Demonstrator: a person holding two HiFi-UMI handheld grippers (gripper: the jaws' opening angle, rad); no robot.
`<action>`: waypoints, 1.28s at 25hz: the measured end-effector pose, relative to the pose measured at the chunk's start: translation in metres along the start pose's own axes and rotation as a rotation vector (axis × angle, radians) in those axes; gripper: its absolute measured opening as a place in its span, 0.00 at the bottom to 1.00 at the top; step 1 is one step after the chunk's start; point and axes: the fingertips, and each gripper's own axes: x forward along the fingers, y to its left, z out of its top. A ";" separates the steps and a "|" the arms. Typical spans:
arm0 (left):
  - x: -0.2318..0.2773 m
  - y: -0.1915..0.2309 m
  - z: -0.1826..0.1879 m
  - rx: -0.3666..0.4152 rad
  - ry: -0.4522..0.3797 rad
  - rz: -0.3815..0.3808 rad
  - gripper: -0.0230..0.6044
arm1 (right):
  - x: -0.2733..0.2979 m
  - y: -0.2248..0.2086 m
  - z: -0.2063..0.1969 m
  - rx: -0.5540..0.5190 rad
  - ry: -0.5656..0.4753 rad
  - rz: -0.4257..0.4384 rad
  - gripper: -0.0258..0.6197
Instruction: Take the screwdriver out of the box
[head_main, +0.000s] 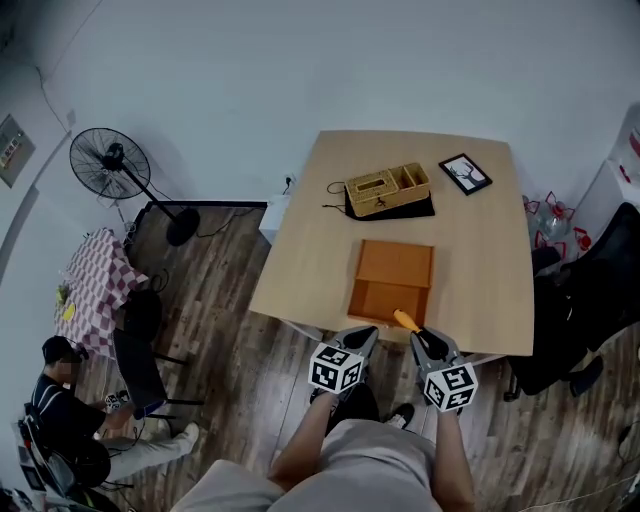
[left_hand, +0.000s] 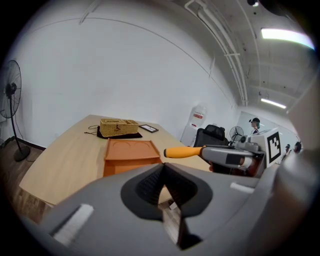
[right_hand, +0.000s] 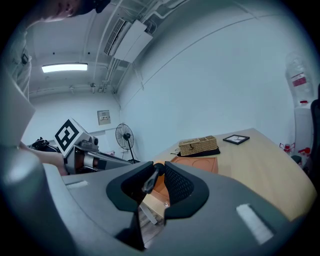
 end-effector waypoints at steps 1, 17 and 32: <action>0.001 -0.002 0.000 -0.002 -0.004 -0.004 0.12 | -0.001 -0.001 0.000 0.001 0.001 -0.001 0.15; -0.013 -0.001 -0.015 -0.046 -0.010 0.006 0.12 | 0.002 0.003 -0.021 0.001 0.091 0.019 0.15; -0.011 0.008 -0.012 -0.037 -0.020 0.002 0.12 | 0.010 -0.001 -0.026 0.002 0.119 0.006 0.15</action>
